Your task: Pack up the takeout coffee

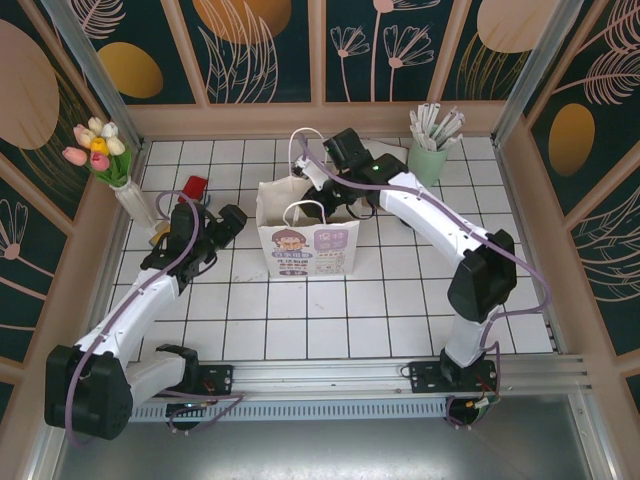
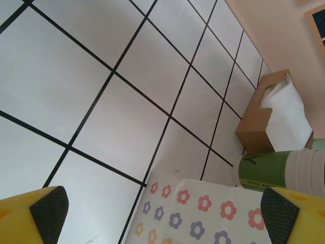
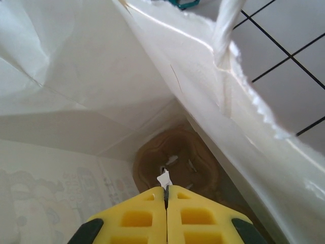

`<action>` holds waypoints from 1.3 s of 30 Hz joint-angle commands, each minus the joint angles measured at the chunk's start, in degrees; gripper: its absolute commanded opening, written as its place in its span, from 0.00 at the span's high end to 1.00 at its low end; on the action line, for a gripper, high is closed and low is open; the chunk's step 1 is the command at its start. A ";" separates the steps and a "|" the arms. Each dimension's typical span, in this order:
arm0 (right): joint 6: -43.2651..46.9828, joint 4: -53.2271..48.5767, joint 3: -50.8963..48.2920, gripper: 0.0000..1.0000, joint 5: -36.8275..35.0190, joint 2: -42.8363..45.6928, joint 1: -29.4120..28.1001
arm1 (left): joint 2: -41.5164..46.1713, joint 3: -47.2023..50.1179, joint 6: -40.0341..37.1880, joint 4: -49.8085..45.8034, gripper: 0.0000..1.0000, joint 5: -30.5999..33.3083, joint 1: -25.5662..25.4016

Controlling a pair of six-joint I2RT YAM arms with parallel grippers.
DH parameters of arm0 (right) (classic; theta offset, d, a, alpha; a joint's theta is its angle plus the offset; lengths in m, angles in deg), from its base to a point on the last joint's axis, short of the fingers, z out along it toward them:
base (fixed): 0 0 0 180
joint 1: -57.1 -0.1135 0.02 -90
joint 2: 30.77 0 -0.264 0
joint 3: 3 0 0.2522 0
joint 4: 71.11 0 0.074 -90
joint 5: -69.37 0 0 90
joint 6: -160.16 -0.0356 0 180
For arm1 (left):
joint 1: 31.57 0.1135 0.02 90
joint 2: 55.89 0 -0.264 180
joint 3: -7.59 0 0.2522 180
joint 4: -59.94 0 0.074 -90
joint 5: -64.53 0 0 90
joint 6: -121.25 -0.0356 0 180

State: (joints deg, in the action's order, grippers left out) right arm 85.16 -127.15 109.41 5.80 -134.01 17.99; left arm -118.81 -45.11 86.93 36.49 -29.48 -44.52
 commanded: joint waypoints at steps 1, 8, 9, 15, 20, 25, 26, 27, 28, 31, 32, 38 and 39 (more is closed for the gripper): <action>2.69 -5.53 3.24 0.92 -2.41 -1.39 -0.61 | -0.28 -1.88 1.14 -0.41 0.01 -0.65 0.06; 3.62 -7.97 6.03 0.80 -6.23 -0.77 -0.88 | -0.18 -1.85 1.45 -0.68 0.01 -0.32 0.00; 3.75 -8.29 6.20 0.77 -6.83 -0.37 -1.01 | -0.10 -1.92 1.47 -0.76 0.02 -0.13 0.04; 1.85 -7.36 5.94 0.53 -10.92 3.54 -1.15 | 0.24 -2.28 1.02 -0.60 0.01 1.00 0.04; -1.66 -0.50 2.62 0.44 -14.00 10.16 -1.14 | 2.18 -1.43 1.69 0.80 0.01 2.87 0.05; -5.08 10.04 -4.61 0.03 -14.50 19.08 -1.14 | 5.08 0.28 2.40 2.86 0.01 5.01 0.06; -5.81 12.25 -6.27 0.01 -15.54 20.83 -1.13 | 5.53 0.50 2.33 3.07 0.02 5.36 0.10; -7.16 14.85 -8.23 0.01 -18.13 22.83 -1.14 | 5.99 0.68 2.18 3.34 0.01 5.71 0.06; -9.42 18.06 -10.42 0.01 -22.18 24.80 -1.14 | 6.43 0.79 1.92 3.42 0.01 6.13 0.07; -18.64 24.47 -15.56 0.01 -37.15 29.71 -0.37 | 7.02 0.71 1.01 3.35 0.01 6.96 0.04; -20.72 25.18 -16.86 0.01 -39.89 31.17 0.64 | 6.95 0.57 0.75 3.21 0.01 6.95 0.10; -32.99 34.19 -35.20 0.01 -26.83 41.47 16.36 | 5.41 0.35 1.55 4.45 0.01 5.55 0.05; -35.48 35.36 -38.24 0.01 -24.87 42.19 18.43 | 5.05 0.35 1.92 4.82 0.01 5.09 0.07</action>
State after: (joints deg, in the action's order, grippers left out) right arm 59.19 -98.96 77.22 -24.75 -94.10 32.48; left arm -112.91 -45.13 88.55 39.29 -23.89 -44.52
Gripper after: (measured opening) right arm 0.990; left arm 0.986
